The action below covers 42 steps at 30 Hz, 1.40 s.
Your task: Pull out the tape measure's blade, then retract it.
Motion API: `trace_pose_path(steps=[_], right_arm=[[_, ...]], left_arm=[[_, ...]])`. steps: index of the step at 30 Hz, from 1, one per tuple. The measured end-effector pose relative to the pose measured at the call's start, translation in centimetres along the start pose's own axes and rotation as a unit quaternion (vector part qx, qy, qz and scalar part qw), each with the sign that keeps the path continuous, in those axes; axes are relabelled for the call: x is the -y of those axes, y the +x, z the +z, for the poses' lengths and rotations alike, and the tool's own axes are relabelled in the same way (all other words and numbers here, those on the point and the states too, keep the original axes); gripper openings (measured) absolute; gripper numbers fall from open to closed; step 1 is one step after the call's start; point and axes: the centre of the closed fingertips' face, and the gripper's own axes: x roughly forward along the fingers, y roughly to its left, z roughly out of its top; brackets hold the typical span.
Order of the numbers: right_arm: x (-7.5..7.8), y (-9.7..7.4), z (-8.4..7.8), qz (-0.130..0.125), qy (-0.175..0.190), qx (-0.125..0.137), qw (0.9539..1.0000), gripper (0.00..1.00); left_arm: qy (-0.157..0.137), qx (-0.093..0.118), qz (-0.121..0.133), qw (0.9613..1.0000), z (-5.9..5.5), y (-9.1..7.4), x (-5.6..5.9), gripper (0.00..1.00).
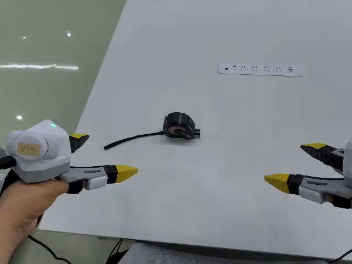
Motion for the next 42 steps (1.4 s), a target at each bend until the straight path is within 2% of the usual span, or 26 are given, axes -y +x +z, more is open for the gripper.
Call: trace_pose_path(steps=[8,21,42], right_arm=[[-0.1,-0.2,0.2,0.002,-0.004,0.002,1.0,0.7],[-0.2,-0.2,0.1,0.005,-0.007,0.002,1.0,0.7],[0.1,0.8,-0.2,0.014,-0.006,-0.004,0.9999,0.7]], left_arm=[[-0.002,0.004,0.002,1.0,-0.2,-0.3,0.4,0.93],[-0.002,0.004,0.004,1.0,-0.1,-0.4,0.2,0.93],[0.001,-0.006,0.001,1.0,-0.2,0.5,0.0,0.93]])
